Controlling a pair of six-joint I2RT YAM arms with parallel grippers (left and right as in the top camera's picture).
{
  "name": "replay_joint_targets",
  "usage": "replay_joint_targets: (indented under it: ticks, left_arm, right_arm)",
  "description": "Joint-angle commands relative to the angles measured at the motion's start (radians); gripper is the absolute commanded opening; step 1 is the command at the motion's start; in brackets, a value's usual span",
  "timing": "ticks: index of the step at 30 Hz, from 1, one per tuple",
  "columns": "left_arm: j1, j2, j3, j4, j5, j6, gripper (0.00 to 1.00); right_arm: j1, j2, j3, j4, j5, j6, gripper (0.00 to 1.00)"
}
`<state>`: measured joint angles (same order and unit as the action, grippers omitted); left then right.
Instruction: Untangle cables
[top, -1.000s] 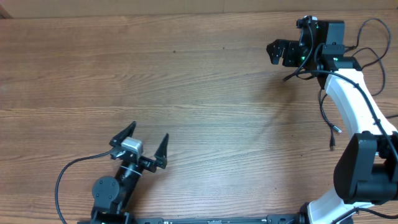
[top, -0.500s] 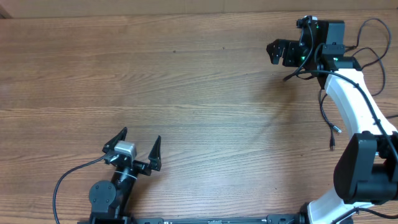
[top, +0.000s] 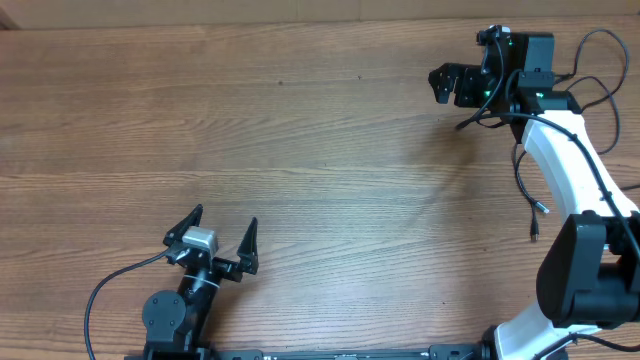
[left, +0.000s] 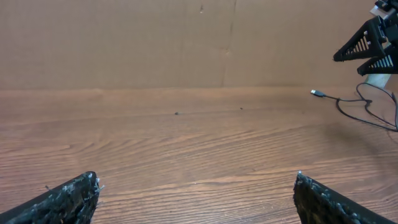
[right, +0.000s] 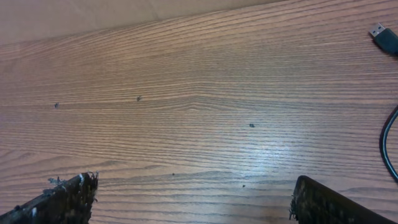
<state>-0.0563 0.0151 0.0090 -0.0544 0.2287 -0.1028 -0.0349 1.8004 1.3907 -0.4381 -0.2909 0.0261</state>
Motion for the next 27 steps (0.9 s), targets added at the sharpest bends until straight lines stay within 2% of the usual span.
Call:
replay_joint_targets:
  ticks: [1, 4, 18, 20, 23, 27]
  left_arm:
    - [0.038, -0.012, -0.004, -0.001, 0.000, -0.006, 1.00]
    - [0.077, -0.012, -0.004, -0.001, 0.000, -0.006, 0.99]
    - [0.078, -0.012, -0.004, -0.002, -0.030, 0.022, 1.00]
    - [0.078, -0.012, -0.004, -0.001, -0.130, 0.098, 0.99]
    - [0.078, -0.012, -0.004, -0.023, -0.243, 0.126, 1.00]
    - [0.078, -0.012, -0.004, -0.022, -0.238, 0.126, 1.00]
  right_arm:
    - [0.002, -0.003, 0.023, 0.005, -0.002, 0.002, 1.00]
    - [0.002, -0.003, 0.023, 0.005, -0.002, 0.002, 1.00]
    - [0.002, -0.003, 0.023, 0.005, -0.002, 0.002, 1.00]
    - [0.002, -0.003, 0.023, 0.005, -0.002, 0.002, 1.00]
    - [0.002, -0.003, 0.023, 0.005, -0.002, 0.002, 1.00]
    - [0.002, -0.003, 0.023, 0.005, -0.002, 0.002, 1.00]
